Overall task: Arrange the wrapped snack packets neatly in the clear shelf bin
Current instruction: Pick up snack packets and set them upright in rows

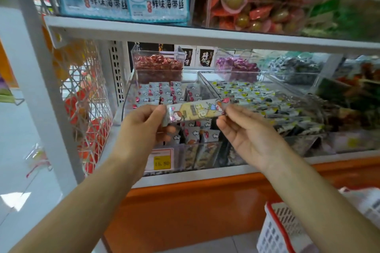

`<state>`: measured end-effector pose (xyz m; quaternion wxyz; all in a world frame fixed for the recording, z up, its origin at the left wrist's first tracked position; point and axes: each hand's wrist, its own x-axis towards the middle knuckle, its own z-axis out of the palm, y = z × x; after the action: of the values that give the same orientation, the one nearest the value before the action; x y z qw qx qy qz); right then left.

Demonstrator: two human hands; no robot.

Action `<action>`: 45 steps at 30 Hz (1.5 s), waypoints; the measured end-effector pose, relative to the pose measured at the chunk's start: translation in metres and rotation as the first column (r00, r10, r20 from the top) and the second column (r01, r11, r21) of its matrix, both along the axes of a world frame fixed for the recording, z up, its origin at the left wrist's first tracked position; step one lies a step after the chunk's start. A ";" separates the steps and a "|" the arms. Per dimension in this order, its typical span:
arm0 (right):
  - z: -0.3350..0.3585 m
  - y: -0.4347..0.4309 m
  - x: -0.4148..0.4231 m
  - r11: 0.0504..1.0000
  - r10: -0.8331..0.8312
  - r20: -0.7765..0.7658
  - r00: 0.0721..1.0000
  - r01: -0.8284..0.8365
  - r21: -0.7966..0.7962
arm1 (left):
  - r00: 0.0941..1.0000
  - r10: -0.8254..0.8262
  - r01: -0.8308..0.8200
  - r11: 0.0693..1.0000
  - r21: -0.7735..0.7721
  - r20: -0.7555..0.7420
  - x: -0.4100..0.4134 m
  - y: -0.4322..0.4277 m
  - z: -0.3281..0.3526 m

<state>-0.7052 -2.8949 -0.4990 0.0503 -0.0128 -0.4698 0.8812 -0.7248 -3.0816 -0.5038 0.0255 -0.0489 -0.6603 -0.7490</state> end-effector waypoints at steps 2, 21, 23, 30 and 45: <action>0.000 -0.003 -0.002 0.999 0.039 0.015 0.999 -0.039 -0.031 | 1.000 0.023 -0.023 0.999 0.036 0.017 -0.003 -0.004 0.000; -0.013 -0.012 -0.012 0.887 -0.173 -0.120 0.977 0.208 0.413 | 0.986 -0.157 0.143 0.968 -0.206 -0.055 0.003 -0.012 0.007; -0.011 -0.013 -0.012 0.885 -0.154 -0.147 0.977 0.203 0.418 | 0.982 -0.188 0.176 0.962 -0.210 -0.035 0.004 -0.013 0.008; -0.006 -0.016 -0.008 0.912 -0.148 -0.149 0.978 0.194 0.362 | 0.963 -0.265 0.246 0.936 -0.251 -0.047 0.006 -0.018 0.014; -0.009 -0.022 -0.010 0.710 -0.182 -0.259 0.949 0.309 0.633 | 0.973 -0.224 0.197 0.934 -0.299 -0.060 0.000 -0.021 0.010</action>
<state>-0.7155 -2.9172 -0.5082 0.2100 0.0218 -0.7405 0.6380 -0.7247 -3.1029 -0.4941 -0.0316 -0.1571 -0.7523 -0.6390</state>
